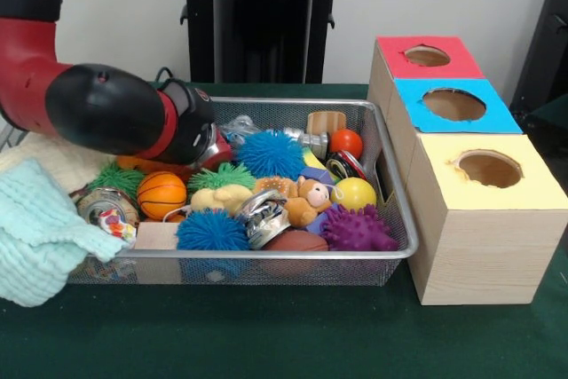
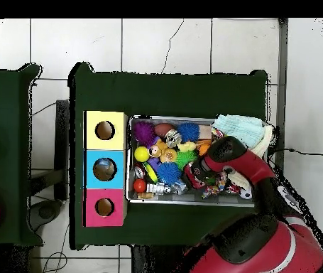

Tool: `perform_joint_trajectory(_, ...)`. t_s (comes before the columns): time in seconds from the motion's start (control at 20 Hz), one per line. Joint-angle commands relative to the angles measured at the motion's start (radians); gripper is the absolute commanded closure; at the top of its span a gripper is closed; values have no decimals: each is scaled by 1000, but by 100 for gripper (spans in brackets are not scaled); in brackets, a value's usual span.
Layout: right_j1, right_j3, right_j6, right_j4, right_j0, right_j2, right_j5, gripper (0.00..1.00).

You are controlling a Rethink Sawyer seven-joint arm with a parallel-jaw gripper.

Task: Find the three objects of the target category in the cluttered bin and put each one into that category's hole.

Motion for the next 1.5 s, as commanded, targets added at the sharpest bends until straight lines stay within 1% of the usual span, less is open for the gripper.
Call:
perform_joint_trajectory(0.05, 25, 99, 113, 108, 34, 41, 194, 0)
perform_joint_trajectory(0.1, 28, 92, 107, 115, 28, 43, 223, 0)
perform_joint_trajectory(0.2, 53, 55, 93, 115, 21, 43, 264, 0)
perform_joint_trajectory(0.25, 72, 33, 85, 110, 20, 41, 272, 0)
perform_joint_trajectory(0.35, 90, 14, 73, 106, 20, 37, 274, 0)
perform_joint_trajectory(0.75, 137, -21, 29, 114, 4, 36, 302, 0)
perform_joint_trajectory(1.15, 233, -123, -37, 95, -29, 51, 417, 0)
perform_joint_trajectory(1.2, 237, -129, -43, 93, -32, 54, 432, 0)
perform_joint_trajectory(1.25, 224, -112, -50, 97, -35, 60, 446, 0)
perform_joint_trajectory(1.5, 201, -95, -100, 78, -52, 83, 521, 0)
